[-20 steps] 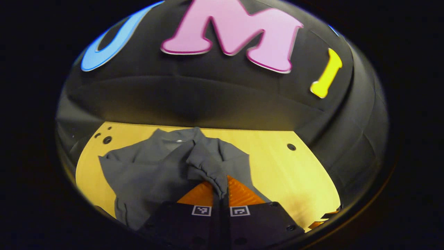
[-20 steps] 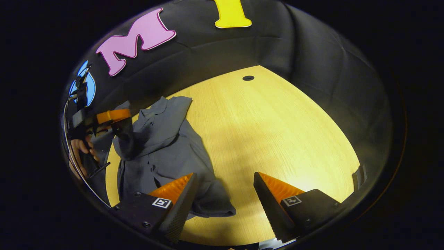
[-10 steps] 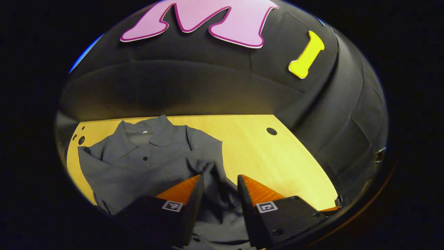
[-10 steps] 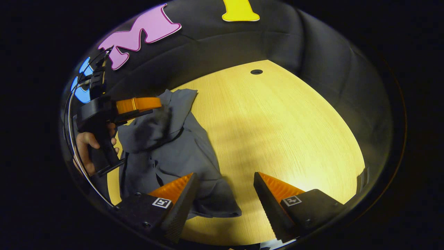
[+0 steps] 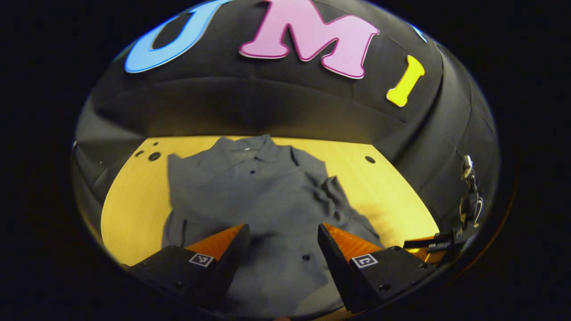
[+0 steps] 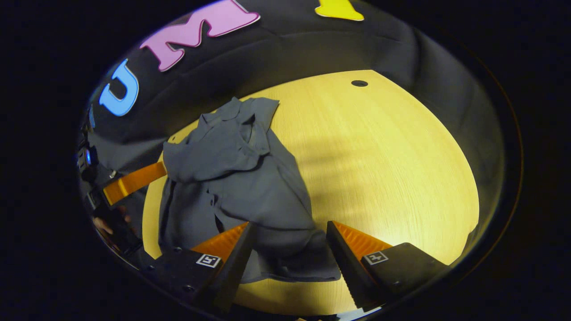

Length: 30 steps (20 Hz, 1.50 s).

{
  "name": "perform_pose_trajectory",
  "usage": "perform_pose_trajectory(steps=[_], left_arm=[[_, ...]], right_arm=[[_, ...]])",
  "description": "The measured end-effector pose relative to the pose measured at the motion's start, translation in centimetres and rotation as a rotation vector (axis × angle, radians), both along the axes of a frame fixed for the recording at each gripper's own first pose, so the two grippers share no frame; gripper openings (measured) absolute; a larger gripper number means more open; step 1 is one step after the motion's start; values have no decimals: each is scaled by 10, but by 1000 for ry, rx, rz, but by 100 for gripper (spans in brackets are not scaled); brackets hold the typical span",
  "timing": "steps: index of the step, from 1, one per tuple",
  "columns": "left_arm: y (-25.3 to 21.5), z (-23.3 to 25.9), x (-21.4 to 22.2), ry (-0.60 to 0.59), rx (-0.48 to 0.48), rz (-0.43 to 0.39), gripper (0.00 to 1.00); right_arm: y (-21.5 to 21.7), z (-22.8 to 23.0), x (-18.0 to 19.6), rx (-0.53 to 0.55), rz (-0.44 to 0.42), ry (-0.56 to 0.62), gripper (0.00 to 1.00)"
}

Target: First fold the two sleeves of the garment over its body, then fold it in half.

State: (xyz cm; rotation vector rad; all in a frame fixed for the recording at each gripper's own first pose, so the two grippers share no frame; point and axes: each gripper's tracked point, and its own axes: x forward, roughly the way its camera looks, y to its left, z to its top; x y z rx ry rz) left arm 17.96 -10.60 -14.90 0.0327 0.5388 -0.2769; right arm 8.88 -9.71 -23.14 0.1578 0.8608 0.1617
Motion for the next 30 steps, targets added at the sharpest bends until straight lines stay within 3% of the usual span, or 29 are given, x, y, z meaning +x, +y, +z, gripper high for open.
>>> perform_pose_trajectory(steps=[5, 12, 13, 17, 20, 24, 25, 26, 27, 28, 29, 30], left_arm=[[87, -37, -63, 62, 39, 133, 96], [164, -91, -119, 170, 78, 262, 96], [171, -100, -125, 189, 86, 272, 100], [188, -131, -144, 254, 89, 305, 92], [196, -143, -150, 273, 99, 330, 96], [192, -147, -148, 274, 143, 299, 97], [193, -146, -147, 270, 141, 300, 95], [192, -146, -147, 275, 135, 305, 90], [189, -146, -147, 273, 131, 304, 89], [185, -148, -145, 274, 131, 293, 83], [180, -147, -144, 274, 131, 276, 78], [173, -147, -144, 272, 129, 258, 62]], right_arm=[[-4, -24, -7, -98, 43, 55, 99], [22, -48, -25, -177, 131, 113, 99], [25, -50, -28, -190, 140, 117, 100], [27, -59, -30, -234, 154, 142, 100], [27, -62, -30, -263, 145, 156, 100], [32, -64, -31, -300, 153, 131, 97], [36, -64, -31, -295, 161, 125, 86], [41, -64, -31, -288, 165, 117, 81], [44, -65, -32, -286, 167, 115, 62], [49, -65, -33, -279, 179, 112, 43], [50, -65, -33, -276, 182, 111, 37], [53, -64, -34, -261, 186, 115, 31]])
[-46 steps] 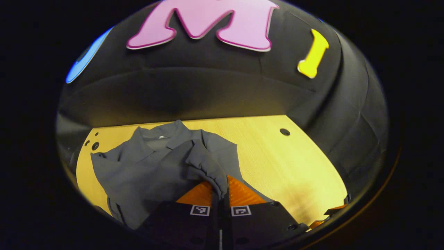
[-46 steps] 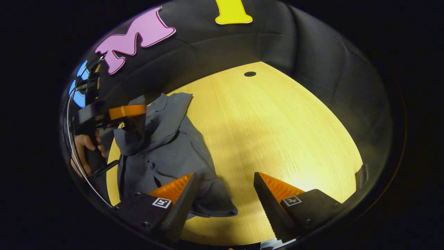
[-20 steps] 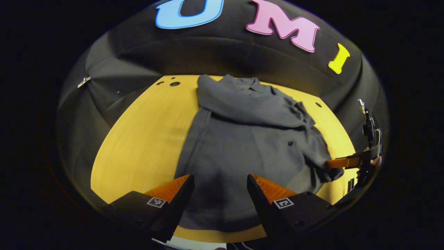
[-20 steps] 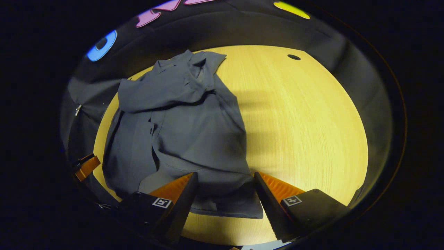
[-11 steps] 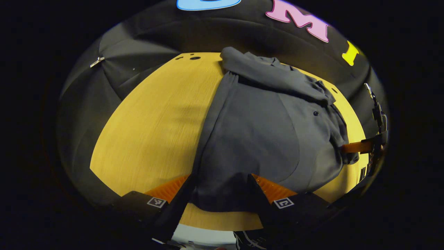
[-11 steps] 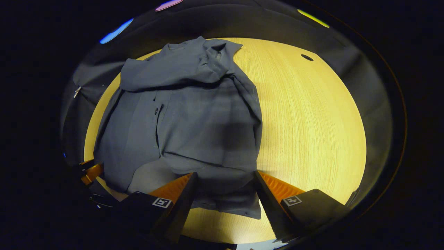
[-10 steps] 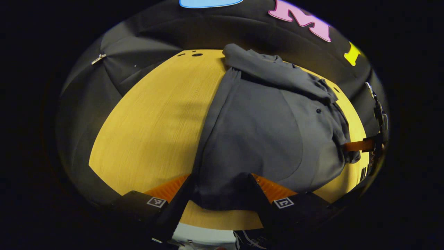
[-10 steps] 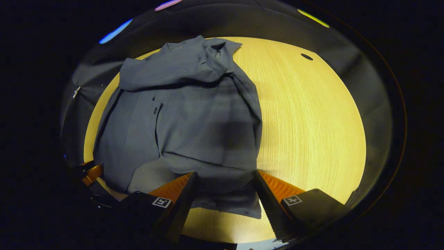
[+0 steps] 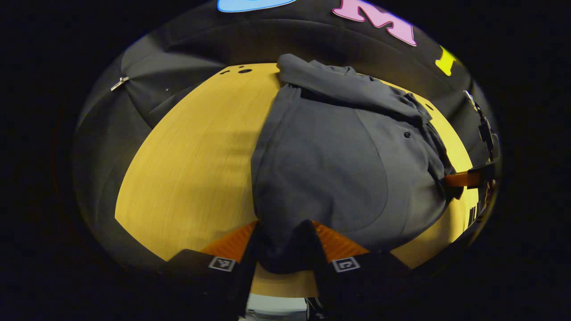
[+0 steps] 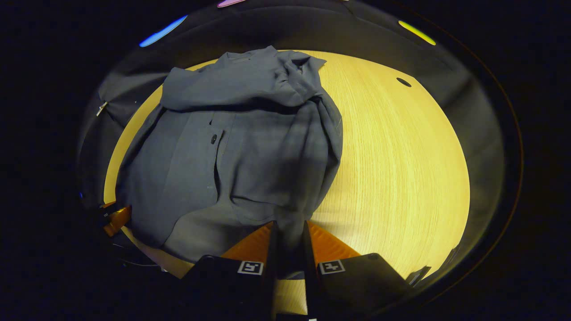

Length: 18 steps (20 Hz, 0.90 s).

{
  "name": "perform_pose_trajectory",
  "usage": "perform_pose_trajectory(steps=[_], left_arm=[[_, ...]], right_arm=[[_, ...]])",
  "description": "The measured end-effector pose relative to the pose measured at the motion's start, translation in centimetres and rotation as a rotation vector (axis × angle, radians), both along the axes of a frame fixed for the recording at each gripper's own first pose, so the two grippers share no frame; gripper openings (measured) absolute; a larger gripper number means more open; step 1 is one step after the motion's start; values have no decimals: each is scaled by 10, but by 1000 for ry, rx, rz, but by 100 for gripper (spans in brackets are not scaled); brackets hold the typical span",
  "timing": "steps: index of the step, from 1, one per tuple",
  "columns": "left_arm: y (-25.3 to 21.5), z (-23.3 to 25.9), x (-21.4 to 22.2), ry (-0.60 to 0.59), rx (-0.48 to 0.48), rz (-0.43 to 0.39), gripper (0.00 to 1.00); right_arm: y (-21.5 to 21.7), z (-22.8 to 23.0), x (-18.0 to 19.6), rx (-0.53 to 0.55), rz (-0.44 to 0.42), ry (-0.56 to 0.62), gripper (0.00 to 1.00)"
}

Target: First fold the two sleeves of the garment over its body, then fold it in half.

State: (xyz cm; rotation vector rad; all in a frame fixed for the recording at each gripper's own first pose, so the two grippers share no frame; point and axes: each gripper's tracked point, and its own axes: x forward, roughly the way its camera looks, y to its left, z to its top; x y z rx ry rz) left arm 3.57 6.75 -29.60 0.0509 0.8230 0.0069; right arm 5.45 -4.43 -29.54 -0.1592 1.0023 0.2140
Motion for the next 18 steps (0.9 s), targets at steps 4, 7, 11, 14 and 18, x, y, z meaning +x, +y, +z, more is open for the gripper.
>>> perform_pose_trajectory(steps=[4, 7, 11, 14, 18], left_arm=[[-17, 1, 8, -2, -19, -36, 9], [-21, 6, 13, 7, -63, -31, 6], [-22, 27, 12, -31, -49, -44, 5], [-28, 55, 17, -81, -84, -45, 6], [-31, 97, 32, -144, -118, -49, 5]], right_arm=[[2, -1, 1, 74, -9, 61, 11], [-1, 8, 4, 123, -36, 58, 8], [-3, 31, 4, 167, -62, 5, 8], [-1, 48, 6, 188, -65, -23, 8], [2, 74, 14, 188, -46, -73, 8]])
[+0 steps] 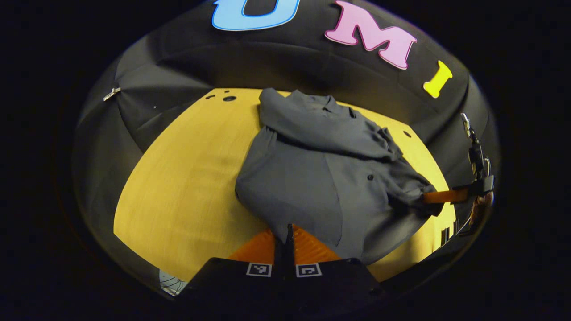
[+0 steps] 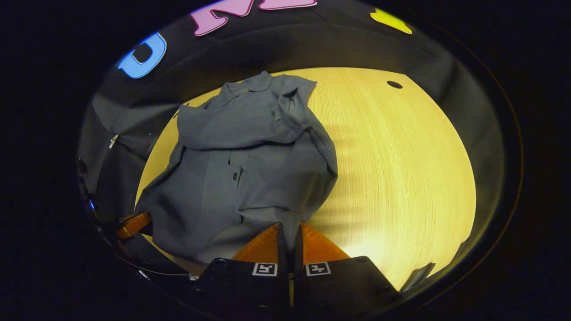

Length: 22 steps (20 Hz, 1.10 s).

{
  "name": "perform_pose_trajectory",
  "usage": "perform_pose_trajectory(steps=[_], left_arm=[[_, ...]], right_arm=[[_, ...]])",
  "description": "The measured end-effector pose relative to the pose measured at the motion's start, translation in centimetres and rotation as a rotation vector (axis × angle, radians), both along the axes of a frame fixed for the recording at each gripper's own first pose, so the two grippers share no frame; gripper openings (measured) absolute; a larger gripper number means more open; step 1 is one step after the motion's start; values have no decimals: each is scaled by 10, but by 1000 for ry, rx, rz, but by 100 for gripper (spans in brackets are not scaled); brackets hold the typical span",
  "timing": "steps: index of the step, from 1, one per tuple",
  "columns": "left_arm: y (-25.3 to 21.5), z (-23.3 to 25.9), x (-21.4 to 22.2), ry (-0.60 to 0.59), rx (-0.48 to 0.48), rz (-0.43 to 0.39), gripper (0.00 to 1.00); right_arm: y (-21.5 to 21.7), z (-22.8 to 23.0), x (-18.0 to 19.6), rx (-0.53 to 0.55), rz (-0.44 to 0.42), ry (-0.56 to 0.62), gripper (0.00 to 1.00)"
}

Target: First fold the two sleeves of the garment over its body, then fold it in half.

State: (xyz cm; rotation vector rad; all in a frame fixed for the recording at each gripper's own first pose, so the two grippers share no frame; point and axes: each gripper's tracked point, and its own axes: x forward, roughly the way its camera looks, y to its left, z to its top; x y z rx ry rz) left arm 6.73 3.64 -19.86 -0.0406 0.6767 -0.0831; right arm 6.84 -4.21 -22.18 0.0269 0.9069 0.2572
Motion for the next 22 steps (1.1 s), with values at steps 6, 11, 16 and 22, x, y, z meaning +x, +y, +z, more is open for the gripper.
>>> perform_pose_trajectory(steps=[6, 11, 16, 22], left_arm=[[8, 47, 25, -67, -15, 16, 5], [5, 93, 65, -145, -20, 29, 5], [-3, 127, 112, -195, -44, 40, 6], [-1, 158, 167, -236, -4, 12, 5]], right_arm=[[4, 38, 21, 49, -18, -63, 8], [12, 68, 59, 60, 3, -133, 8], [28, 97, 104, 75, 34, -196, 8], [46, 121, 155, 79, 69, -238, 8]])
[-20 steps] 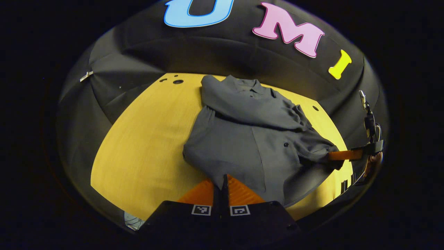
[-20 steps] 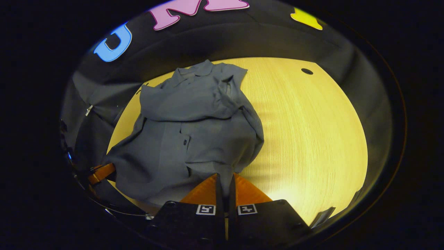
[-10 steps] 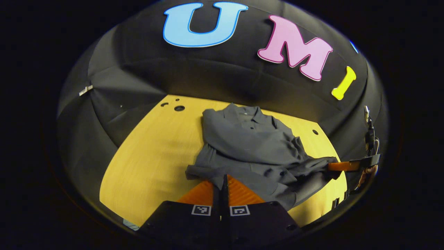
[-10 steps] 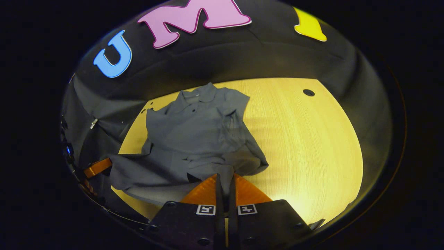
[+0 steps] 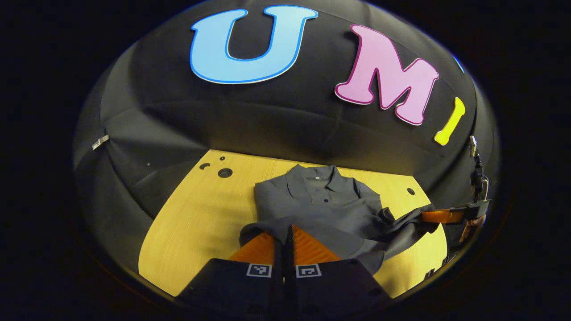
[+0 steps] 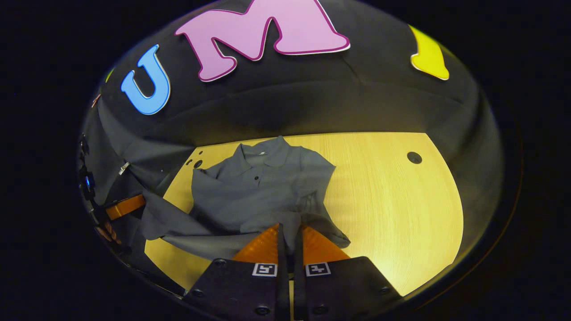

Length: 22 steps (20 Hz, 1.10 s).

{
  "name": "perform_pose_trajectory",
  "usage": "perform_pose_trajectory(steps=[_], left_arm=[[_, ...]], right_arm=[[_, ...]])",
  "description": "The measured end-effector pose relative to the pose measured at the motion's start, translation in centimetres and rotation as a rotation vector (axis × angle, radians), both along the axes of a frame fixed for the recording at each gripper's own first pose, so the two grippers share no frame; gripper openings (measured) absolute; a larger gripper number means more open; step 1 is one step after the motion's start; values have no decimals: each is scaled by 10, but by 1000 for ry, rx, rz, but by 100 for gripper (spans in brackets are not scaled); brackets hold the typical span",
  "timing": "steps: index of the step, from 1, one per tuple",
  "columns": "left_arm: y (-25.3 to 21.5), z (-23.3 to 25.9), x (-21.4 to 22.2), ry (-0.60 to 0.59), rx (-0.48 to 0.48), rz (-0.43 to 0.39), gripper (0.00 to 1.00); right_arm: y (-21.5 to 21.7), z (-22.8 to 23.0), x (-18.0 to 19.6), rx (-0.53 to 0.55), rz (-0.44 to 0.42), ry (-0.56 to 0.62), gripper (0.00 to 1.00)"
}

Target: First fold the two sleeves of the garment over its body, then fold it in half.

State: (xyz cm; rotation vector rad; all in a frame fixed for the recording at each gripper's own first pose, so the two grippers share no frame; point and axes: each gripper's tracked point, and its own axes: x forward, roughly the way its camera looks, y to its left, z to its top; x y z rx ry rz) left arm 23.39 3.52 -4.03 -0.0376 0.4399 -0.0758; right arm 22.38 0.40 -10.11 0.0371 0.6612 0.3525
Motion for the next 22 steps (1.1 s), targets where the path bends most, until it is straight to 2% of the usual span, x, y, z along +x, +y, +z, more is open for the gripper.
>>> perform_pose_trajectory(steps=[2, 3, 4, 6, 13, 18, 19, 20, 22], left_arm=[[3, 7, 22, -8, -5, -3, 6], [6, 10, 33, -19, -7, -1, 2], [9, 12, 44, -23, -13, 2, 5], [14, 12, 68, -23, -40, 19, 5], [27, -17, 150, -21, -135, 98, 5], [35, -29, 193, -57, -109, 92, 5], [35, -31, 200, -66, -98, 87, 9], [34, -33, 205, -70, -77, 83, 5], [33, -38, 214, -78, -35, 85, 6]], right_arm=[[6, 8, 22, -7, 9, -23, 8], [10, 13, 33, -6, 11, -35, 8], [13, 16, 43, -5, 11, -45, 8], [18, 21, 65, 1, 8, -61, 8], [35, 2, 139, 43, -13, -82, 8], [40, -19, 179, 14, 2, -94, 8], [42, -22, 188, 10, -5, -99, 8], [43, -25, 194, 17, -22, -98, 8], [46, -35, 201, 37, -59, -75, 9]])
